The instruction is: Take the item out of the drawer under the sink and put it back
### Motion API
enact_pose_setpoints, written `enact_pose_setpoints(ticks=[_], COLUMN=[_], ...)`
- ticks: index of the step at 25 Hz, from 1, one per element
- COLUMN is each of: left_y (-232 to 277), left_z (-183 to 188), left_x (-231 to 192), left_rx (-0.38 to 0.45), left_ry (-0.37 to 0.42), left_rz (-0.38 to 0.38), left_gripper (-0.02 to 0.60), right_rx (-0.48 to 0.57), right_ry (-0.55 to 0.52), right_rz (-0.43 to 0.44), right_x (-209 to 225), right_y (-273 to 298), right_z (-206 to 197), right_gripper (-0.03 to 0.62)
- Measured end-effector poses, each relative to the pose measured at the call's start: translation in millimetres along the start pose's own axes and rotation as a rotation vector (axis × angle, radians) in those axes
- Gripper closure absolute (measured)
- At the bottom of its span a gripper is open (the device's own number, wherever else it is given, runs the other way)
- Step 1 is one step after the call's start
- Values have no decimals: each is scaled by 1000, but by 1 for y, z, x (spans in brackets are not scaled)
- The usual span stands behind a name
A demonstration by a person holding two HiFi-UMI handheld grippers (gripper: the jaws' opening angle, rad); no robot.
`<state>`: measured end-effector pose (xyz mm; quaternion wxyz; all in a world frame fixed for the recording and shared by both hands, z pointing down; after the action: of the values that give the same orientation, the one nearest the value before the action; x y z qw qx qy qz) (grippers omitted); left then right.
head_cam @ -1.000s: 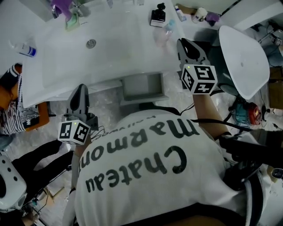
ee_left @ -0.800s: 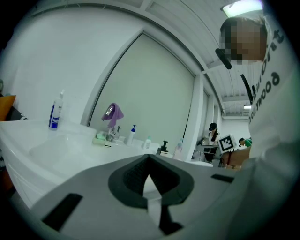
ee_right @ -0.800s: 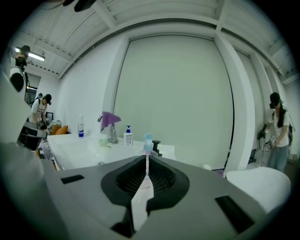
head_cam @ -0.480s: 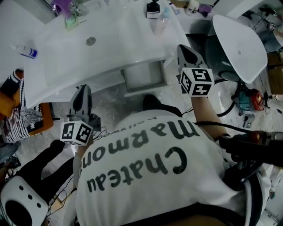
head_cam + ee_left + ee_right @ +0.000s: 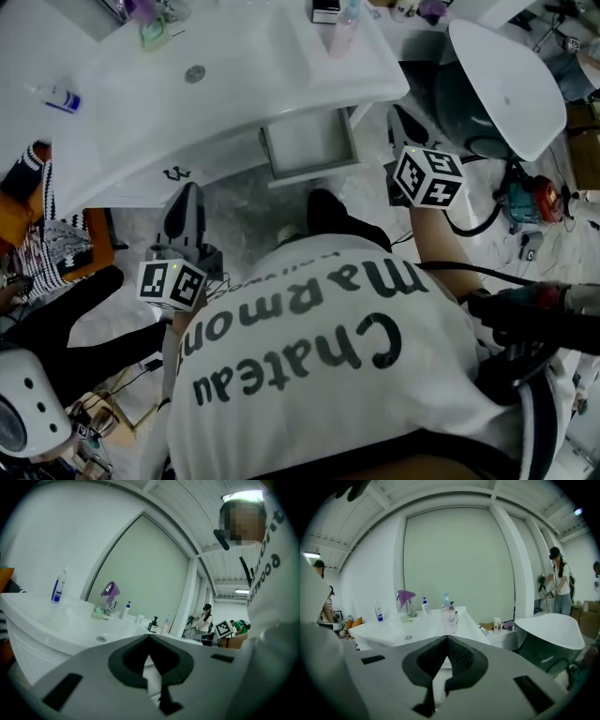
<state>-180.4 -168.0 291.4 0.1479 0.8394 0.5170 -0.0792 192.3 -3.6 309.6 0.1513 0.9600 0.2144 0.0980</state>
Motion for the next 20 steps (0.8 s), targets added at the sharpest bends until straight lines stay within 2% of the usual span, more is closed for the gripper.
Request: enact_pose_setpoints(ticks=[4,9,16,20], left_y=[-34,-18,-49,-28], left_z=[-18,-8,-26,-17], left_x=[6,5,12,8], left_rx=[31,27,43,30], left_ry=[-9,-19,-29,-32], left_rz=[-5,-8,-2,0], left_gripper=[574,574,574,574], right_rx=[-1,-18,-9,-27], right_ry=[-14,-3,-17,-2], right_rz=[-4,-15,-12,-24], right_x=[-13,-6,-15,-2], right_y=[-30,-22,-47,-31], right_z=[-20,-14,-26,-18], right_gripper=[583,583,583,583])
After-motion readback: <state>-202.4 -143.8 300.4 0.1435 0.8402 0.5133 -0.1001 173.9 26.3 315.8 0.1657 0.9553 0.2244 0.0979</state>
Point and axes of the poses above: the fingertips, and each gripper's own axes: y forward along the fingers, x to its right, z out of its top, the point moved 4 cm from there along -y, backward along the fingers
